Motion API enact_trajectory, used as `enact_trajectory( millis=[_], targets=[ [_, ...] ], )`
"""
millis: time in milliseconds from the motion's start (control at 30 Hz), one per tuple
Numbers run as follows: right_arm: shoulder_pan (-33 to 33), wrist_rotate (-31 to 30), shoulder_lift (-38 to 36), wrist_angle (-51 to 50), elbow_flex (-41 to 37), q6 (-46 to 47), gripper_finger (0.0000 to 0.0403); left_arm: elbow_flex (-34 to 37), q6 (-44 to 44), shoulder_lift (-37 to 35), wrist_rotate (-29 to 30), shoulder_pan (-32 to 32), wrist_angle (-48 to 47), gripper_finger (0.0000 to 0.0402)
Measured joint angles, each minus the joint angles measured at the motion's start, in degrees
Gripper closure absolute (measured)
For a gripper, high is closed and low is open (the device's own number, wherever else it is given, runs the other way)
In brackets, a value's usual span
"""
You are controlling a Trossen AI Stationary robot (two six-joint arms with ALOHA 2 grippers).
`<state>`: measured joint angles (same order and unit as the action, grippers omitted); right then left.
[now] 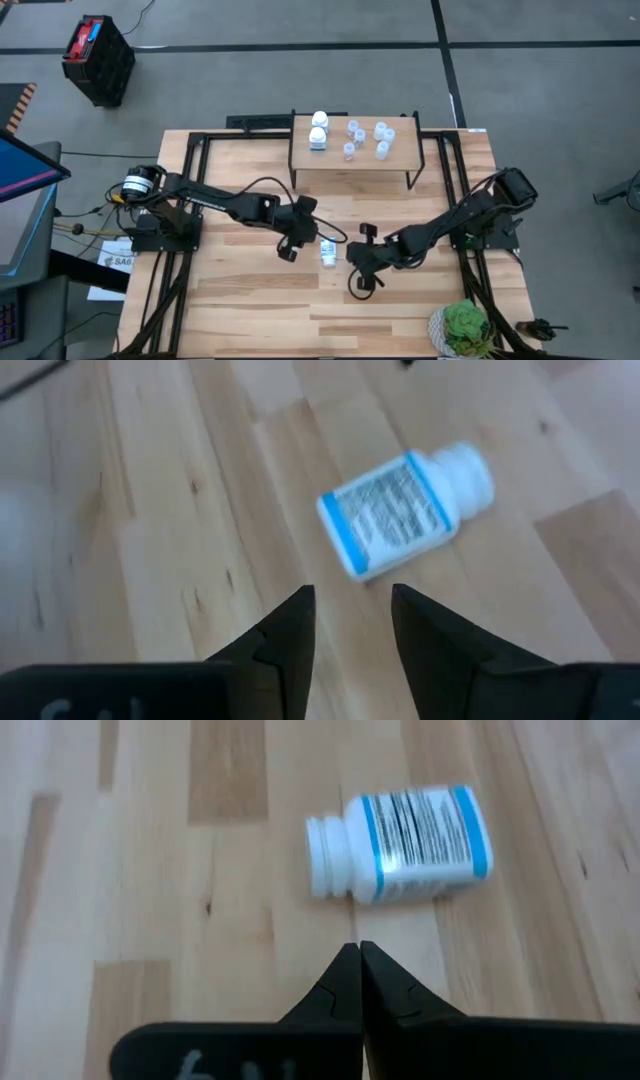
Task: Pick and place medicine bottles onto shelf by color
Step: Put the white blue pill bottle on the shelf
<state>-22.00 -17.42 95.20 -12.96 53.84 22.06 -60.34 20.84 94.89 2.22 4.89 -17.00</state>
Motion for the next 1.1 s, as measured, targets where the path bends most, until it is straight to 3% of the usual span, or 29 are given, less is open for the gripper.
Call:
enact_trajectory(
  millis=[200,367,600,767,1100],
  targets=[
    [-1.06,2.07,-1.76,-7.18,2.24,1.25,0.0394,0.07,3.76,3.88,-3.47,0.04,4.68,0.0344],
    [-3.99,1.84,-3.85,-9.59,3.7,1.91,0.0394,-0.07,6.5,8.41,-2.8,0.02,11.58,0.0396],
    [-6.19,-0.62,-5.34,-10.0,3.83,1.95,0.0394,-0.17,6.51,8.44,2.62,0.0,15.24,0.0392],
    [-6.14,-0.64,-5.42,-10.84,3.81,1.95,0.0394,0.05,5.11,10.69,-0.46,-0.11,14.46,0.04],
    [-6.12,-0.68,-5.43,-10.72,3.81,1.97,0.0394,-0.35,3.28,13.86,1.34,-0.04,19.06,0.0401]
  ],
)
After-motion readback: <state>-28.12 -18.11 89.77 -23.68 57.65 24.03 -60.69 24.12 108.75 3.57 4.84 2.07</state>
